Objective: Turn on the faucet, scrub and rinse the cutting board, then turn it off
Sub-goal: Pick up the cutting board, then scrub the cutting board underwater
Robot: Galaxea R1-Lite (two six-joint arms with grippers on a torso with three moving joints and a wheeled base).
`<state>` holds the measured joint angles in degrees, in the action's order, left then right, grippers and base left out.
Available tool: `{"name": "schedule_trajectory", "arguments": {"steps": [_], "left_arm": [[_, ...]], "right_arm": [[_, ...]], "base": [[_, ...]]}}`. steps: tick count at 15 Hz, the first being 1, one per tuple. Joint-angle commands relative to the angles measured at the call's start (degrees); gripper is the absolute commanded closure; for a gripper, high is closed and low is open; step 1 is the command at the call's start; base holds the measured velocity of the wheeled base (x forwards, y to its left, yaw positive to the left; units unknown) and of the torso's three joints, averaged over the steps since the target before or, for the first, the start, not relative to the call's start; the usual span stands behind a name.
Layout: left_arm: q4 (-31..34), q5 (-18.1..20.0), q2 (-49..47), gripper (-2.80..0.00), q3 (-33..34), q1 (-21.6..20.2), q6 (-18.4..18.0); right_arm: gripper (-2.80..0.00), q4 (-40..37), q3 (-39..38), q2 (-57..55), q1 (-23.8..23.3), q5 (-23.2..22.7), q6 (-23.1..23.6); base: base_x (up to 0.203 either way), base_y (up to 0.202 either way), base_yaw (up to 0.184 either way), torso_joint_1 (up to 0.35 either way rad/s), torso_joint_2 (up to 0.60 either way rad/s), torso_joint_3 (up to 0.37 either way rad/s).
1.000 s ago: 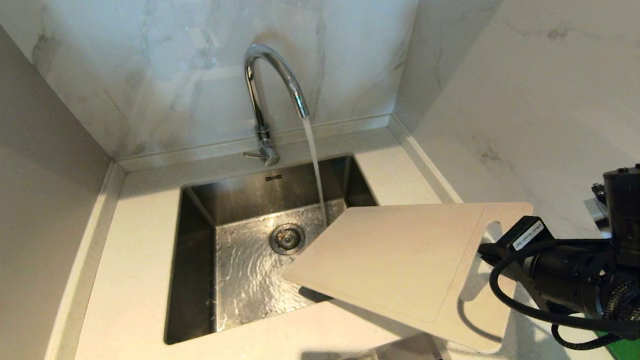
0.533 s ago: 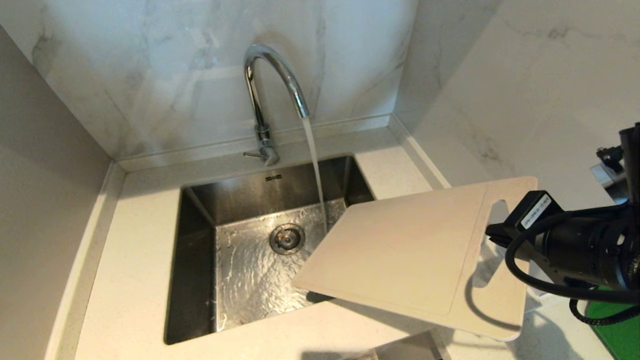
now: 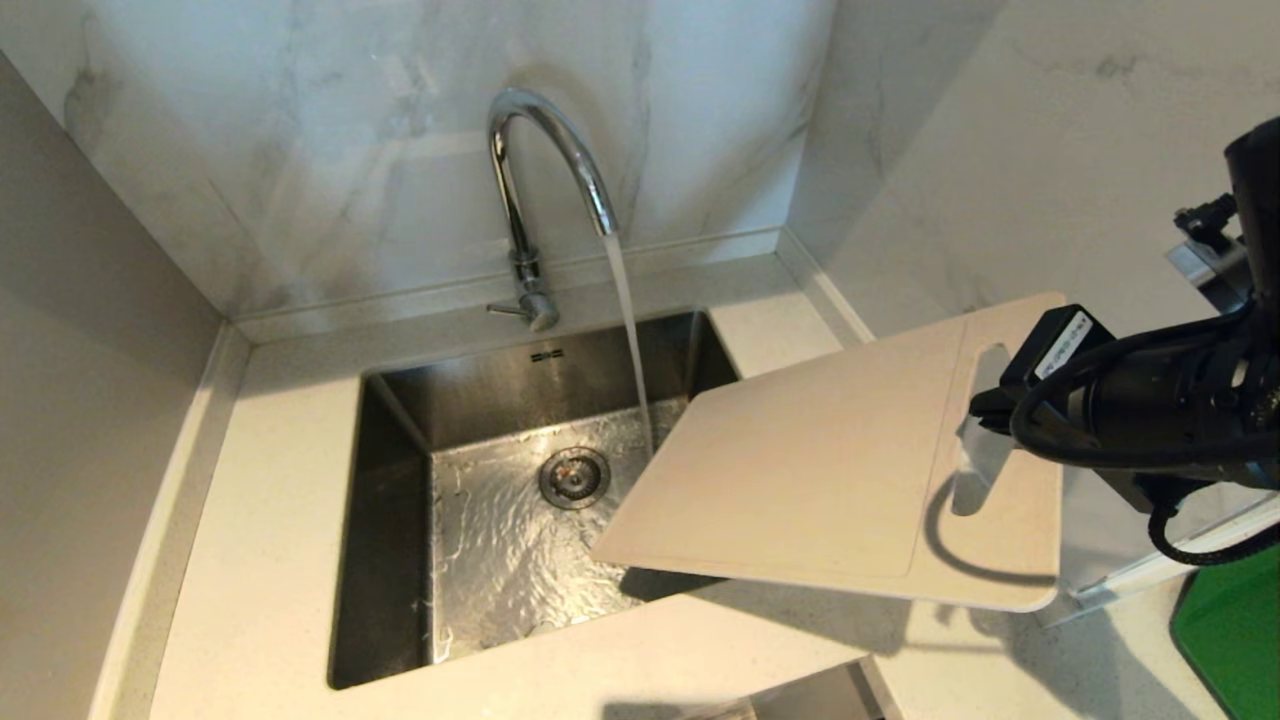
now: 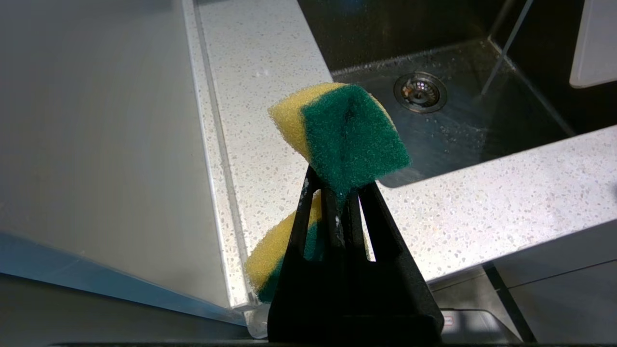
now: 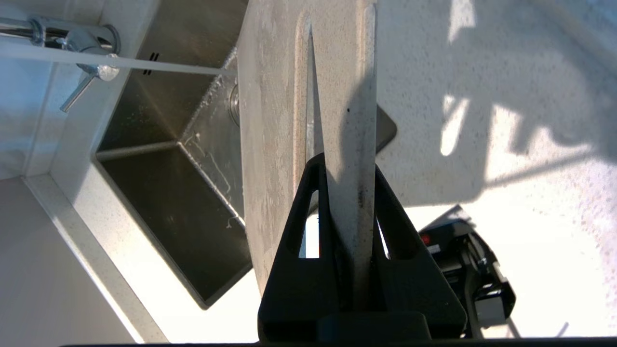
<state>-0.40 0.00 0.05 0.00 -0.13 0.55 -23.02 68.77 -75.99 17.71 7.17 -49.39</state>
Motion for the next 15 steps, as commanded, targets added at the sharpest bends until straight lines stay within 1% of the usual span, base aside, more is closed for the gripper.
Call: {"name": "schedule_trajectory", "arguments": {"steps": [1,4,10,13,15], "left_arm": [[0.04,0.00,0.04,0.00,0.00,-0.04,0.07],[0.04,0.00,0.04,0.00,0.00,0.05,0.07],[-0.02,0.00,0.04,0.00,0.00,-0.02,0.07],[-0.03,0.00,0.04,0.00,0.00,0.04,0.07],[0.04,0.00,0.04,0.00,0.00,0.04,0.07]], "right_arm": [[0.00,-1.50,3.38,-2.51,-0.18,0.04,-0.02],[0.00,-1.94,5.99,-4.17,-0.13,-0.32,0.00],[0.00,-2.20,12.22,-7.33,-0.18,-2.88,1.05],[0.00,-2.97,12.44,-7.88,-0.22,-3.80,4.99],[0.00,-6.14,12.59,-7.61,-0.22,-4.00,7.39]], "base": [[0.000,0.000,0.000,0.000,0.00,0.000],[0.000,0.000,0.000,0.000,0.00,0.000],[0.000,0.000,0.000,0.000,0.00,0.000],[0.000,0.000,0.000,0.000,0.00,0.000],[0.000,0.000,0.000,0.000,0.00,0.000]]}}
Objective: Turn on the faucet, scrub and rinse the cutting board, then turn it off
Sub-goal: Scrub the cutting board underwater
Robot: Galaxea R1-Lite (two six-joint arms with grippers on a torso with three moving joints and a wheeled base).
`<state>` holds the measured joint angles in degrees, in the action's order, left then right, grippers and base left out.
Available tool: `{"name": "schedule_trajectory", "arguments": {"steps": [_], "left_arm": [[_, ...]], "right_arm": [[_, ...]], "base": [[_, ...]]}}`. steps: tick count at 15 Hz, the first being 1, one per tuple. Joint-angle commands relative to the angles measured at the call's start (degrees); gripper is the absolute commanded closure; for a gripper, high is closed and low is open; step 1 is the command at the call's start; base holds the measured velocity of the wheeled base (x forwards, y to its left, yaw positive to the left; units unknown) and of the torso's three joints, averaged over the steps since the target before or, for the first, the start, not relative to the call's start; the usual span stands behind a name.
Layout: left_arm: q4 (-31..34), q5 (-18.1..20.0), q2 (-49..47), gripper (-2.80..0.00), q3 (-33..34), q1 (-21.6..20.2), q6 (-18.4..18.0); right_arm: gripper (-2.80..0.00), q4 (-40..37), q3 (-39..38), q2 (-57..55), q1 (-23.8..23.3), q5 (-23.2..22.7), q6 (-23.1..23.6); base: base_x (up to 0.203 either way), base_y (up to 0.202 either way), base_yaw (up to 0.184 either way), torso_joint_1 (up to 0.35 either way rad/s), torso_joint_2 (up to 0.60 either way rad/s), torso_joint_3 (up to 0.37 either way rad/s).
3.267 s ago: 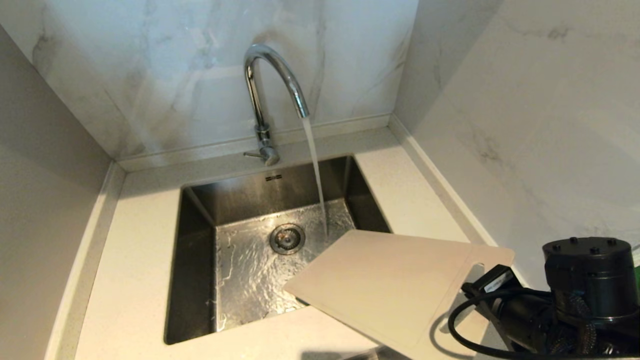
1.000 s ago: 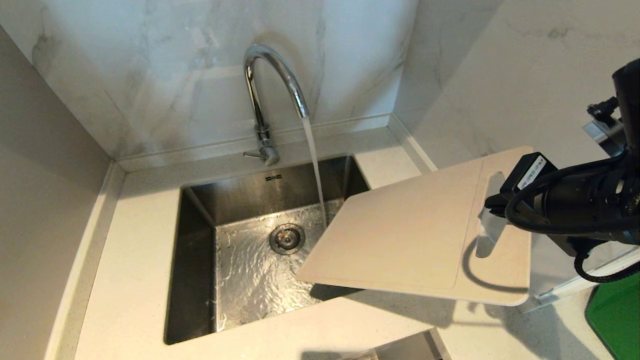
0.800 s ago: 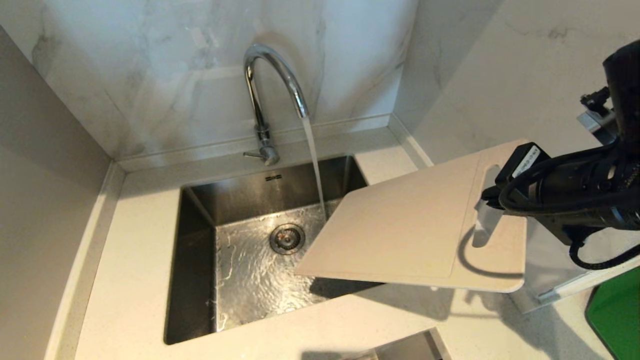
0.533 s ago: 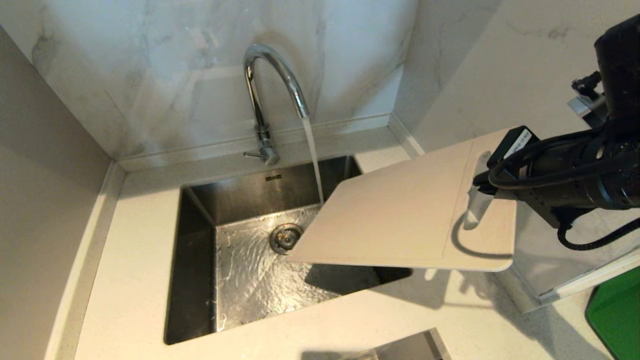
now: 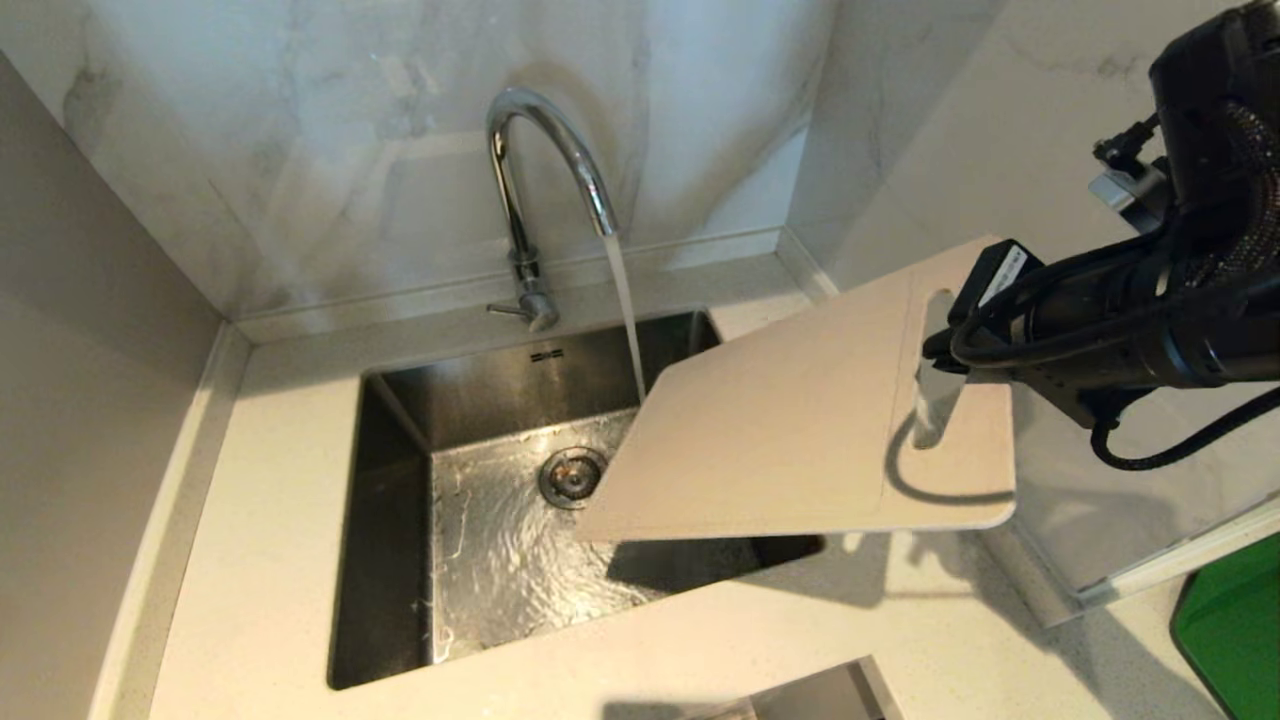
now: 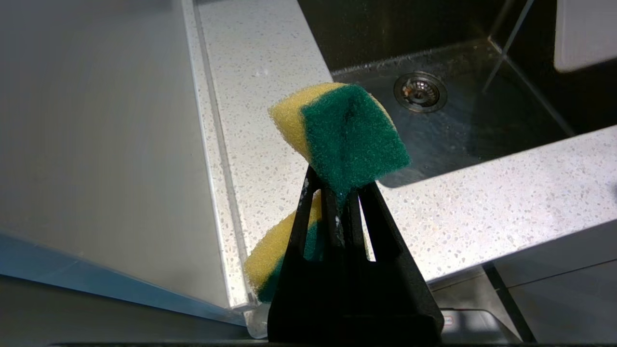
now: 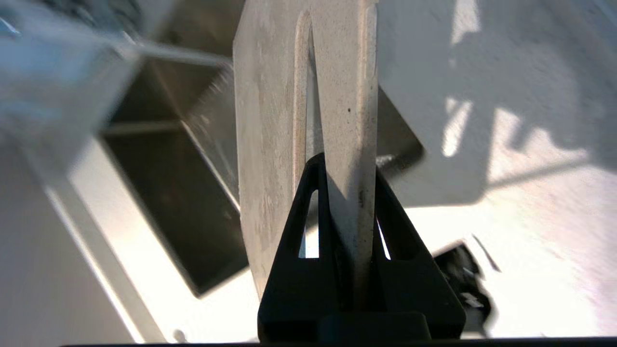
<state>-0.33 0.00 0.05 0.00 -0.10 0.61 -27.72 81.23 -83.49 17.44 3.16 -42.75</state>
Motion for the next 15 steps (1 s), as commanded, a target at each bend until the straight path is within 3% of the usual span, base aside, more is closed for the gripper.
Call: {"name": "schedule_trajectory", "arguments": {"steps": [1,5,9,15], "left_arm": [[-0.03,0.00,0.04,0.00,0.00,-0.08,0.00],[-0.11,0.00,0.04,0.00,0.00,-0.07,0.00],[-0.06,0.00,0.04,0.00,0.00,-0.08,0.00],[-0.02,0.00,0.04,0.00,0.00,-0.08,0.00]], "right_arm": [[0.00,-2.46,0.25,-0.09,-0.02,-0.05,1.84],[0.00,-2.80,1.48,-1.09,-1.58,-0.76,8.39],[0.00,-7.70,7.26,-3.49,-4.80,-7.83,13.26],[0.00,-10.92,12.88,-7.36,-5.23,-8.56,17.43]], "base": [[0.000,0.000,0.000,0.000,0.00,0.000],[0.000,0.000,0.000,0.000,0.00,0.000],[0.000,0.000,0.000,0.000,0.00,0.000],[0.000,0.000,0.000,0.000,0.00,0.000]]}}
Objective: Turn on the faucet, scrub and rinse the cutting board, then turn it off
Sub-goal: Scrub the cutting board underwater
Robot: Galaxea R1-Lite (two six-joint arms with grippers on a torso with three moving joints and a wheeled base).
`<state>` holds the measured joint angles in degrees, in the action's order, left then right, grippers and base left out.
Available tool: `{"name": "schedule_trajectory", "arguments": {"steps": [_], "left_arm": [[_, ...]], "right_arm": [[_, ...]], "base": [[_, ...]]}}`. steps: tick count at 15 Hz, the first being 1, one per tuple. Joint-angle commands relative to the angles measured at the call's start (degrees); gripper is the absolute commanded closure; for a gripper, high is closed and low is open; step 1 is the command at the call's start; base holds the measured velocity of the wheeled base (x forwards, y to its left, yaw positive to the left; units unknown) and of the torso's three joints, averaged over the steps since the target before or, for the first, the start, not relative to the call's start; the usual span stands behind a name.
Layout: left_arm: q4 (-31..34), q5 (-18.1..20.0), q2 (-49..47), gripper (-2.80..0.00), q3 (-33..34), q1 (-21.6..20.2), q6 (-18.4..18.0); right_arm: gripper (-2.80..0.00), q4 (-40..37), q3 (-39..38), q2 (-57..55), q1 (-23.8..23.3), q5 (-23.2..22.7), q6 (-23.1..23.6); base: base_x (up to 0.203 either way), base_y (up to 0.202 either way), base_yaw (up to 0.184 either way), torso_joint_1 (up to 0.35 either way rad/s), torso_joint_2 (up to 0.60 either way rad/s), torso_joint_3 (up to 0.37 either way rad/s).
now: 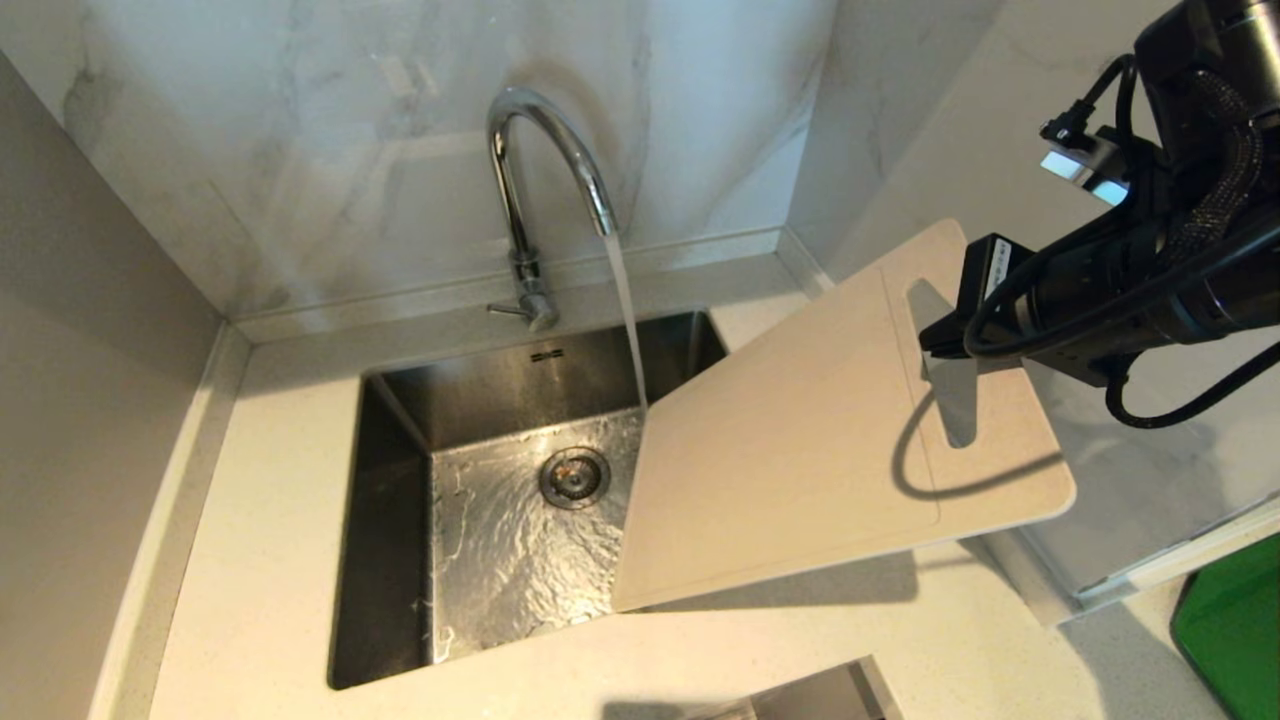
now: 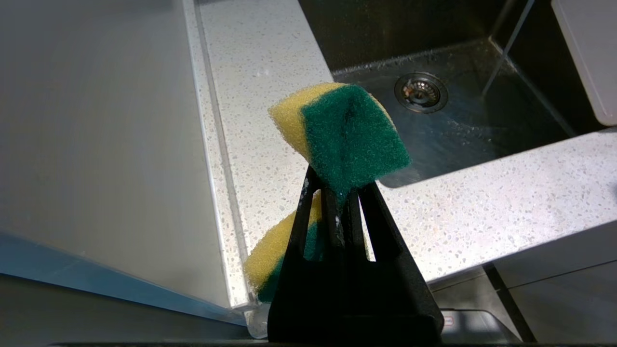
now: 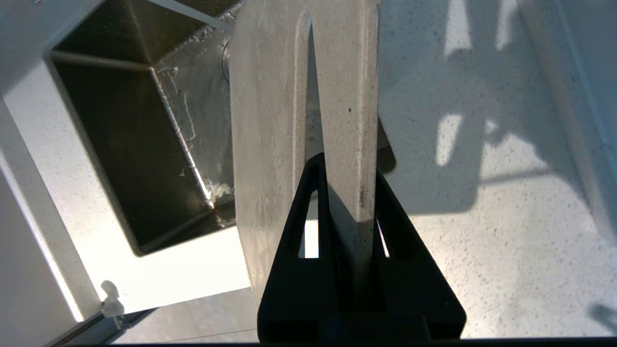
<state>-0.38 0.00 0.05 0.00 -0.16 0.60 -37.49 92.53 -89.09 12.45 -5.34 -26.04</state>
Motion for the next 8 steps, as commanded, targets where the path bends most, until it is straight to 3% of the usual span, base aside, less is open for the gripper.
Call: {"name": "schedule_trajectory", "arguments": {"steps": [1,8], "left_arm": [[-0.06,0.00,0.04,0.00,0.00,0.06,0.02],[-0.06,0.00,0.04,0.00,0.00,-0.02,0.02]], "right_arm": [[0.00,-2.04,2.68,-2.48,-0.91,-0.42,1.96],[0.00,-6.87,10.98,-4.69,-5.22,-8.47,9.29]], "base": [[0.000,0.000,0.000,0.000,0.00,0.000],[0.000,0.000,0.000,0.000,0.00,0.000]]}}
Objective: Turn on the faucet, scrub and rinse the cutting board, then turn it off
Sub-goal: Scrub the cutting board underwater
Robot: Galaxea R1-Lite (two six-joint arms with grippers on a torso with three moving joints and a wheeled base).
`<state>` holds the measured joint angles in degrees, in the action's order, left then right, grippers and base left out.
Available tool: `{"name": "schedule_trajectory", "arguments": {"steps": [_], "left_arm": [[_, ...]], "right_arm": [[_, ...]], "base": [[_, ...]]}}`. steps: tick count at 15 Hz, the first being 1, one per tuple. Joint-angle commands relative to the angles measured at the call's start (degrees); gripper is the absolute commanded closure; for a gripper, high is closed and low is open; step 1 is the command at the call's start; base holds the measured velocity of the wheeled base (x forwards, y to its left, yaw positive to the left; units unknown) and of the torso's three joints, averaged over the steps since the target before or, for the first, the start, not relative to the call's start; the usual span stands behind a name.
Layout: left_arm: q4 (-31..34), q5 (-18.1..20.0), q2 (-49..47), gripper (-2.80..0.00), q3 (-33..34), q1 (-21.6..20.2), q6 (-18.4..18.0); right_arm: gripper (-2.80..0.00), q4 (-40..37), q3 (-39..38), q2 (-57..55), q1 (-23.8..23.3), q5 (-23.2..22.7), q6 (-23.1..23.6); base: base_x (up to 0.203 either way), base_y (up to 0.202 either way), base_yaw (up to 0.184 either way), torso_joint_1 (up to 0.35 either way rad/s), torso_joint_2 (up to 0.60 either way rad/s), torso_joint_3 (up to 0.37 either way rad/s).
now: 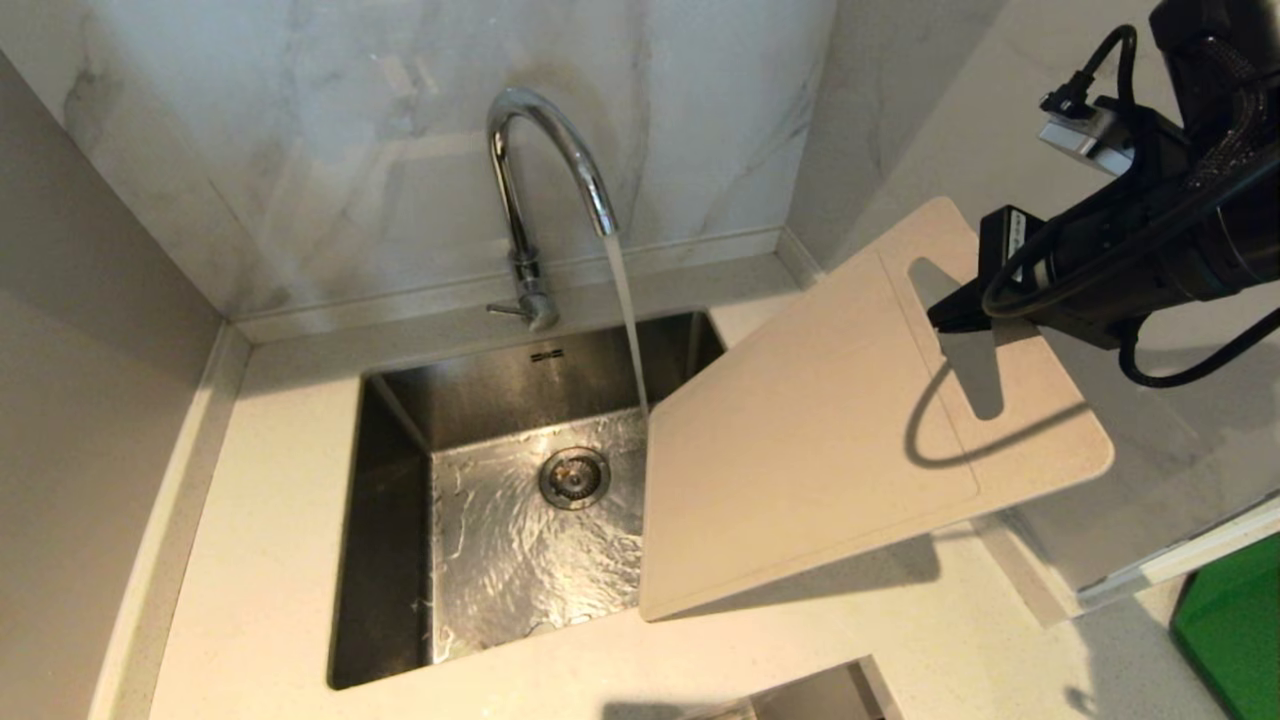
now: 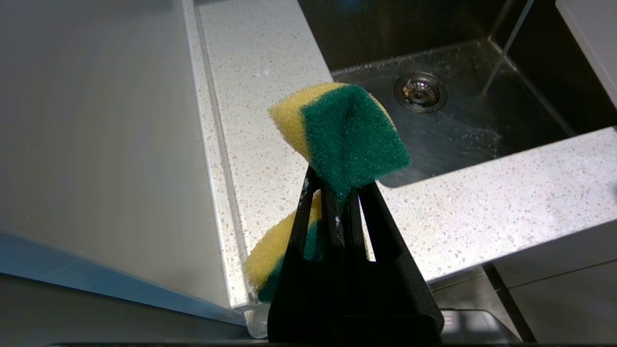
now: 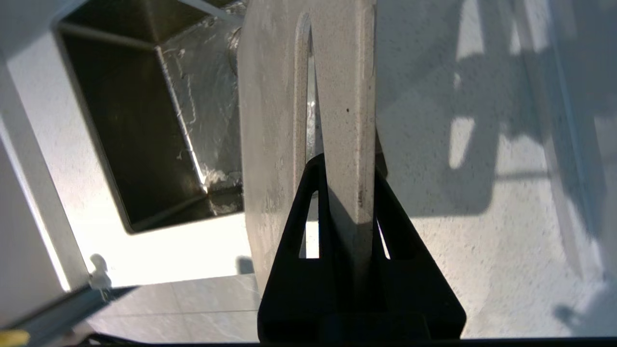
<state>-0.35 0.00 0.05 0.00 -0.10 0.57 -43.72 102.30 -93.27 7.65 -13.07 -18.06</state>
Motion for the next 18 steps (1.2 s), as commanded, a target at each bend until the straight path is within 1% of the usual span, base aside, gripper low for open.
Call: {"name": "schedule_trajectory", "arguments": {"steps": [1,3,6,9,13,14,16,18], "left_arm": [[0.00,0.00,0.04,0.00,0.00,-0.08,0.04],[-0.05,0.00,0.04,0.00,0.00,0.00,0.04],[-0.08,0.00,0.04,0.00,0.00,0.01,0.04],[0.00,0.00,0.04,0.00,0.00,0.00,0.04],[-0.07,0.00,0.04,0.00,0.00,-0.07,0.04],[-0.03,0.00,0.04,0.00,0.00,0.01,0.04],[-0.09,0.00,0.04,0.00,0.00,-0.05,0.04],[-0.08,0.00,0.04,0.00,0.00,-0.08,0.04]], "right_arm": [[0.00,-1.38,1.89,-0.64,-0.44,-1.07,2.26],[0.00,-1.54,2.94,-1.29,-0.53,-1.82,2.33],[0.00,-1.54,4.67,-2.09,-1.57,-5.31,2.33],[0.00,-1.54,7.32,-3.62,-2.26,-5.69,2.33],[0.00,-1.44,10.35,-5.22,-2.44,-8.13,2.48],[0.00,-1.35,10.46,-5.68,-2.64,-8.20,3.07],[0.00,-1.36,10.43,-6.63,-4.05,-8.77,6.66],[0.00,-1.28,10.55,-7.36,-5.17,-9.70,7.59]], "base": [[0.000,0.000,0.000,0.000,0.00,0.000],[0.000,0.000,0.000,0.000,0.00,0.000],[0.000,0.000,0.000,0.000,0.00,0.000],[0.000,0.000,0.000,0.000,0.00,0.000],[0.000,0.000,0.000,0.000,0.00,0.000],[0.000,0.000,0.000,0.000,0.00,0.000],[0.000,0.000,0.000,0.000,0.00,0.000],[0.000,0.000,0.000,0.000,0.00,0.000]]}}
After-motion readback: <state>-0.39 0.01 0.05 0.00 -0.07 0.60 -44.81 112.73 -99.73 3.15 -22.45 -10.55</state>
